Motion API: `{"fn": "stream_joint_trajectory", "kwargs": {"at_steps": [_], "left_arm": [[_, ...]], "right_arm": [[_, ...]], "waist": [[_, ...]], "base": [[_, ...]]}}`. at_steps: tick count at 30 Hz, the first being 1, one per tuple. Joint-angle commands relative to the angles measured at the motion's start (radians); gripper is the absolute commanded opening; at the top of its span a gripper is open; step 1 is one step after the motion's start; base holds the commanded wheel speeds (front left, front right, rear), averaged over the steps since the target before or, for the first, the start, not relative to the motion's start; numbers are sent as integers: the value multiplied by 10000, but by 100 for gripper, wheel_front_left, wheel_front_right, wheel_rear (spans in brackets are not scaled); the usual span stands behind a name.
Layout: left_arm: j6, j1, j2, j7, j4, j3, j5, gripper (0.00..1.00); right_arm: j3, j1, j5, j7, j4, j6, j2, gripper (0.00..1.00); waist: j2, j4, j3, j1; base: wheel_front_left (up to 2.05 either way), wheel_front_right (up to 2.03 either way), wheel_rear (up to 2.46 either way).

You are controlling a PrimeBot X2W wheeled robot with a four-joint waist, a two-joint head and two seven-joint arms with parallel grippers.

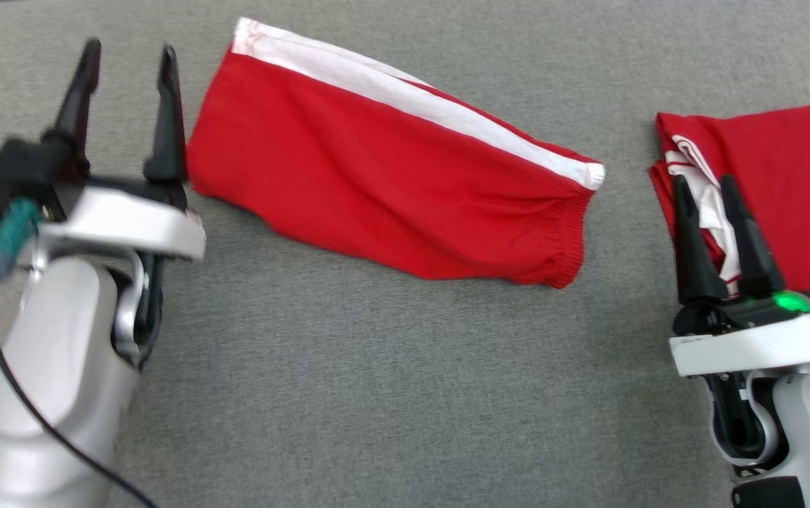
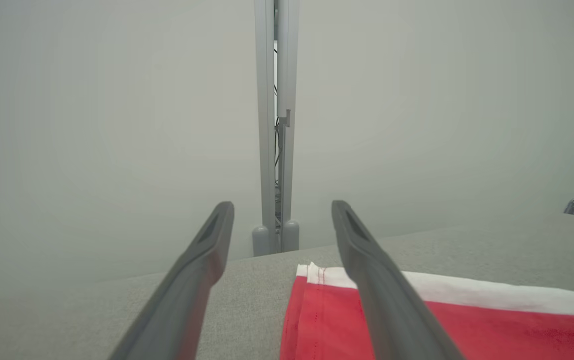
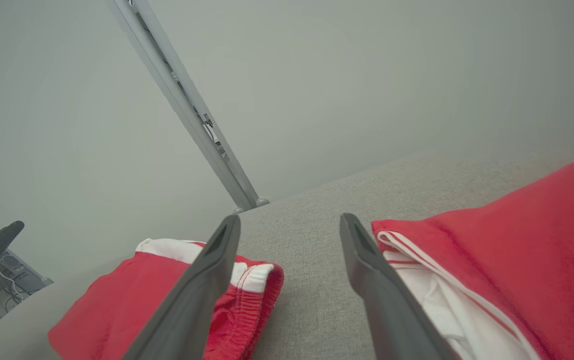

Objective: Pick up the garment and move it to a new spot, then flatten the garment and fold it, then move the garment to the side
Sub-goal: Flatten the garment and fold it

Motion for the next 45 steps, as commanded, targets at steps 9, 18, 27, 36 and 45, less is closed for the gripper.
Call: {"fn": "stream_joint_trajectory", "kwargs": {"at_steps": [9, 18, 27, 36, 45], "left_arm": [[738, 2672, 11, -36, -2436, 271, 710, 100], [732, 3623, -182, -34, -2284, -4, 709, 100], [722, 3436, -114, 145, -2032, -53, 585, 100], [462, 2949, 22, 610, -1757, -227, 487, 100], [-692, 1261, 99, 1999, 90, -594, -46, 100]], "right_arm": [[-828, 659, -2413, -16, -205, 9, 141, 100], [-1196, 1450, -3569, -17, -372, 9, 425, 100], [-1331, 1802, -3456, -17, -288, 9, 632, 100], [-1194, 1619, -3339, -17, -240, 9, 720, 100], [-805, 1404, -2804, -15, 19, 9, 789, 100]], "waist": [[0, 487, -581, 0], [0, 717, -1061, 0], [0, 709, -1128, 0], [0, 623, -1061, 0], [0, 18, -889, 0]], "base": [[0, 0, 0], [0, 0, 0], [0, 0, 0], [0, 0, 0], [0, 0, 0]]}}
